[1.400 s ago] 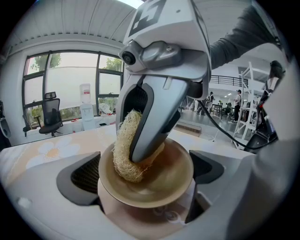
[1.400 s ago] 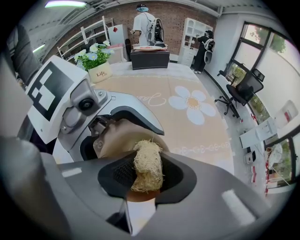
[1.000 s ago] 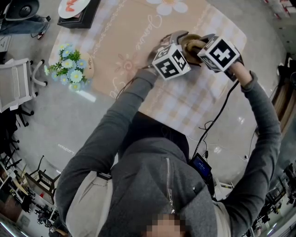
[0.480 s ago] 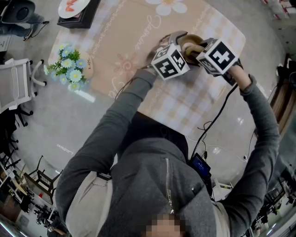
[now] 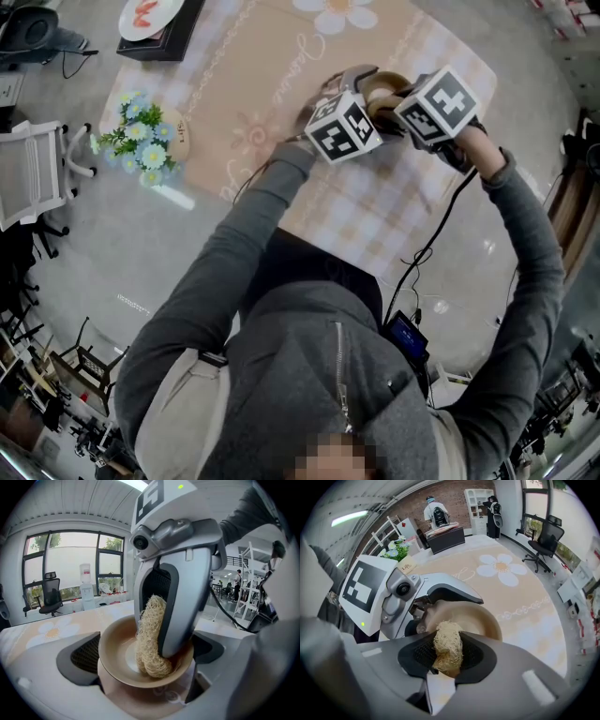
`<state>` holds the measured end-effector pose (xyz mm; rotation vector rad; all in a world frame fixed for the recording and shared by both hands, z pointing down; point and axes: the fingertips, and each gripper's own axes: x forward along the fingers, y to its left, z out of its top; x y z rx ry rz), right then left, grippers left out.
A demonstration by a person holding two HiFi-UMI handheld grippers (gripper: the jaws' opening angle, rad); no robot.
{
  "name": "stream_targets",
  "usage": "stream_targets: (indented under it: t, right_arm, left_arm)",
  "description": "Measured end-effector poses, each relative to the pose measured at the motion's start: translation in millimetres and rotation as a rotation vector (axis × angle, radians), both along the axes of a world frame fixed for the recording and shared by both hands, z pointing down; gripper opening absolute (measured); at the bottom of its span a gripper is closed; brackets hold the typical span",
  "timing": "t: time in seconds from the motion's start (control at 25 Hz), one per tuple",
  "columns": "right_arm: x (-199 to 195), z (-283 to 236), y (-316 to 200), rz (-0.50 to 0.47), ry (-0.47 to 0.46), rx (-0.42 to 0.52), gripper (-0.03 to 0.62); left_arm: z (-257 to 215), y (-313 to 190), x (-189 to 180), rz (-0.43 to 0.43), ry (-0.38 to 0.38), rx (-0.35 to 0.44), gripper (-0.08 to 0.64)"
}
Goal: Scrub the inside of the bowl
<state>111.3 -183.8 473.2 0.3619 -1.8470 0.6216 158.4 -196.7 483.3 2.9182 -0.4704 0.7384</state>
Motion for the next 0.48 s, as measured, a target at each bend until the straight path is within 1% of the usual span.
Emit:
stream_targets:
  t: [0.28, 0.48]
  right_arm:
    - [-1.8, -1.0, -4.0, 0.056, -0.065, 0.004, 0.098]
    - [-1.7, -0.5, -7.8, 0.068, -0.076, 0.029, 0.098]
  left_arm:
    - [0.9, 0.7, -0.1, 0.000, -0.004, -0.002, 0.584]
    - [1.8, 0.1, -0.7, 0.003, -0.002, -0.008, 0.588]
